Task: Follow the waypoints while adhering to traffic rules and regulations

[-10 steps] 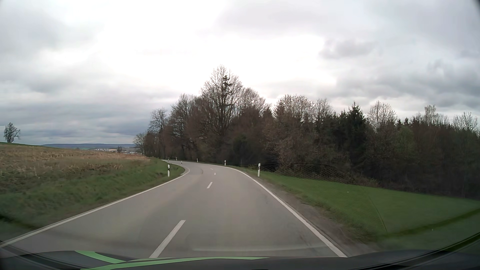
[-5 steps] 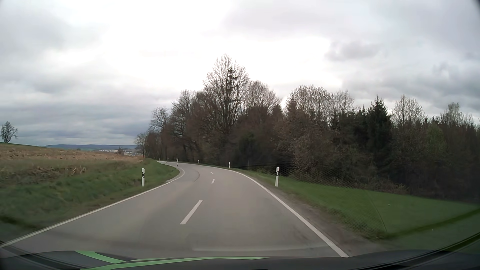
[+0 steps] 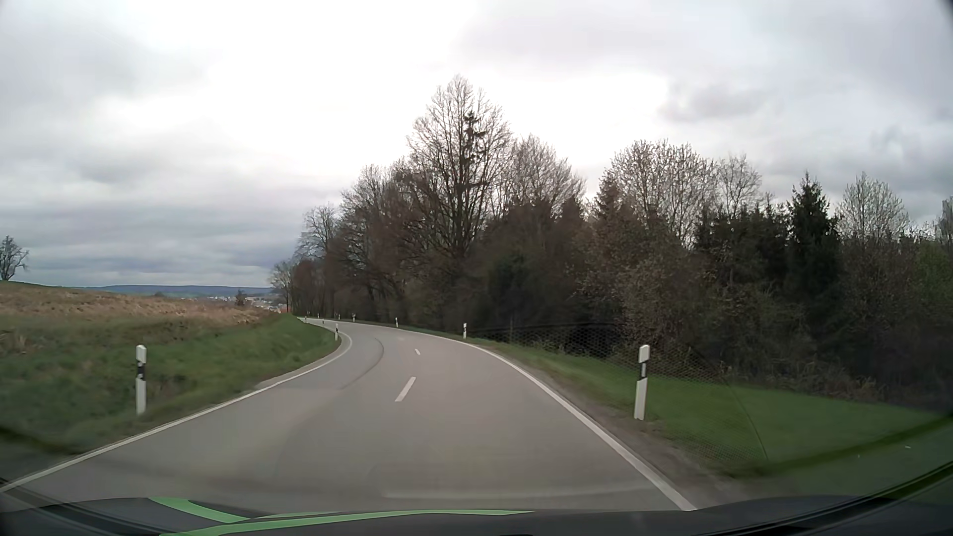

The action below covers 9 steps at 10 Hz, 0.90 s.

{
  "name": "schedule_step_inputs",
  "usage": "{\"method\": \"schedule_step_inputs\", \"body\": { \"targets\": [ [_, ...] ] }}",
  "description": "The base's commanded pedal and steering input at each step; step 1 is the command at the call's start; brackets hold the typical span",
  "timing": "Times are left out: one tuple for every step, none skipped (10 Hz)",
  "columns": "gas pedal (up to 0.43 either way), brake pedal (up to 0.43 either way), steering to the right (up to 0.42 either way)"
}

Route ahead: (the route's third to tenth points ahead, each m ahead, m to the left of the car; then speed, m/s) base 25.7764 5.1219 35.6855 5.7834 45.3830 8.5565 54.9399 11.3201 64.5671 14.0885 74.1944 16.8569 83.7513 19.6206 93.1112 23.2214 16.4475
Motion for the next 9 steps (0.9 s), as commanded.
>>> {"method": "schedule_step_inputs", "body": {
  "targets": [
    [0.047,0.0,-0.013],
    [0.047,0.0,-0.016],
    [0.047,0.0,-0.019],
    [0.047,0.0,-0.02],
    [0.047,0.0,-0.02],
    [0.047,0.0,-0.022],
    [0.047,0.0,-0.024],
    [0.047,0.0,-0.025],
    [0.047,0.0,-0.026]
  ]
}}
